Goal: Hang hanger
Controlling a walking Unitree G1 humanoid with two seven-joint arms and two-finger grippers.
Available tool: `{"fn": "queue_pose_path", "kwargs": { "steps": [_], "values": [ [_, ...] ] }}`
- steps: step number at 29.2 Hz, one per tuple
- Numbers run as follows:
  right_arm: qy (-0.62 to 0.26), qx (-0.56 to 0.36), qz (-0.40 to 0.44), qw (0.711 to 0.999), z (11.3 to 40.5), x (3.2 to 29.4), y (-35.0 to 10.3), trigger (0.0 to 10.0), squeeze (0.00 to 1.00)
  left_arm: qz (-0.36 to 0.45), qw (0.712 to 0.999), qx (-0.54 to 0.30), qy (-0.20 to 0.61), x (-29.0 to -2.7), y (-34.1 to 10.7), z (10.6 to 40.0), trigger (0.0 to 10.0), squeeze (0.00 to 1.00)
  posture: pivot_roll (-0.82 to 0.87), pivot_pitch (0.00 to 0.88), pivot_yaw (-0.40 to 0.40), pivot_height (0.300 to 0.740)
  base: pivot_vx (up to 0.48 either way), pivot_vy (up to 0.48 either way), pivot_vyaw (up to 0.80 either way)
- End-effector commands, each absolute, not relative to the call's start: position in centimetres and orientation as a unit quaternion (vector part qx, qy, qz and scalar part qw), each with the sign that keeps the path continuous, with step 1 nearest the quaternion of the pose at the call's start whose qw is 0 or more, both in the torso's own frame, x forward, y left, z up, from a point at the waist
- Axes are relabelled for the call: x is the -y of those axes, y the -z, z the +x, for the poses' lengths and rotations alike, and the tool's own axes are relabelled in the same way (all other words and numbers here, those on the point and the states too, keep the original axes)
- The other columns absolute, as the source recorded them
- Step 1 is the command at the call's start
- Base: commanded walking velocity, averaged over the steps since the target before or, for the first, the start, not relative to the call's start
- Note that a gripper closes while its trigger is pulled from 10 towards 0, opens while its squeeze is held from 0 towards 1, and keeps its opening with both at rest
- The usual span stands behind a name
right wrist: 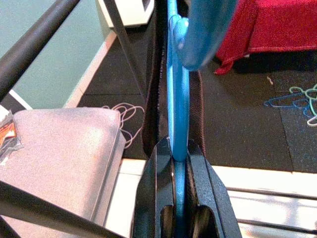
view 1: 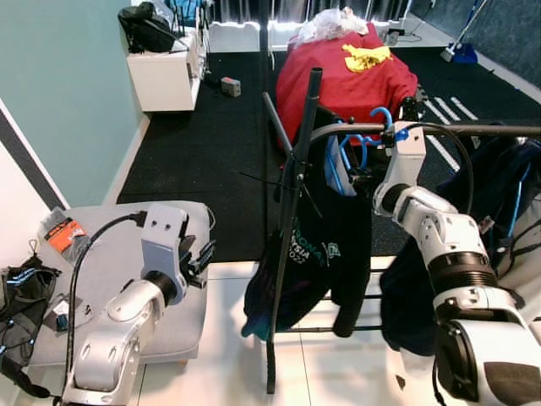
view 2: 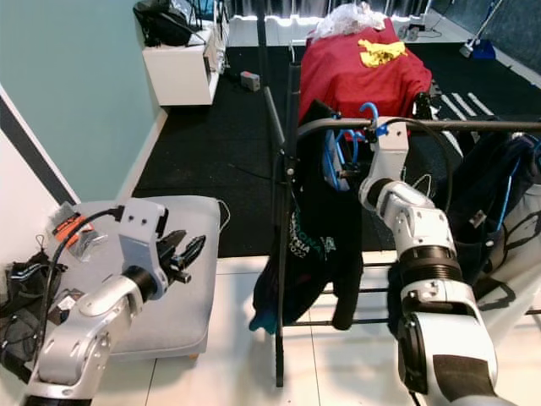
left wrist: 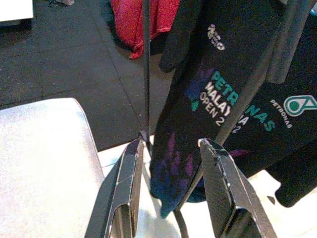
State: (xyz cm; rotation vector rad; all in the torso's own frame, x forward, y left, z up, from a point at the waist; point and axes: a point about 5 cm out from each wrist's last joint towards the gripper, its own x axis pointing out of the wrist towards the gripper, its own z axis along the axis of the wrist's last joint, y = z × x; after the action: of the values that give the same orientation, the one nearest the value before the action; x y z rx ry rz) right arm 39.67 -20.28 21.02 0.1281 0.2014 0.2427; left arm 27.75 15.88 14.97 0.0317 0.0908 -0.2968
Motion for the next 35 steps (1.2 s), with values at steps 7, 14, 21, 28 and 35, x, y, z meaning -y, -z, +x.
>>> {"fn": "queue_pose_path", "kwargs": {
  "steps": [7, 14, 21, 28, 35],
  "values": [
    [-0.111, -0.116, 0.085, 0.983, 40.1, 20.8, -20.9, 10.0, 1.00, 0.023, 0.986, -0.058, 0.154, -16.0, -14.7, 27.2, 10.0, 0.00, 0.03, 0.123, -0.027, 0.740, 0.000, 0.000, 0.00],
    [-0.107, -0.093, 0.053, 0.988, 40.2, 20.8, -21.9, 10.0, 0.00, 0.026, 0.986, -0.055, 0.156, -16.1, -14.9, 27.4, 10.0, 0.00, 0.03, 0.103, -0.023, 0.740, 0.000, 0.000, 0.00],
    [-0.116, -0.037, 0.004, 0.993, 38.6, 20.6, -23.9, 10.0, 0.00, 0.025, 0.987, -0.054, 0.149, -16.7, -15.0, 27.2, 10.0, 0.00, 0.04, 0.089, -0.020, 0.740, 0.000, 0.000, 0.00],
    [-0.092, -0.003, -0.146, 0.985, 34.6, 20.0, -25.0, 10.0, 0.00, 0.000, 0.991, -0.032, 0.132, -17.6, -15.7, 27.1, 10.0, 0.00, 0.02, 0.087, 0.030, 0.740, 0.000, 0.000, 0.00],
    [-0.095, -0.019, -0.238, 0.966, 31.0, 18.4, -25.9, 10.0, 0.00, -0.033, 0.992, -0.032, 0.115, -17.7, -15.3, 27.6, 10.0, 0.00, 0.01, 0.083, 0.028, 0.740, 0.000, 0.000, 0.00]
  ]
}}
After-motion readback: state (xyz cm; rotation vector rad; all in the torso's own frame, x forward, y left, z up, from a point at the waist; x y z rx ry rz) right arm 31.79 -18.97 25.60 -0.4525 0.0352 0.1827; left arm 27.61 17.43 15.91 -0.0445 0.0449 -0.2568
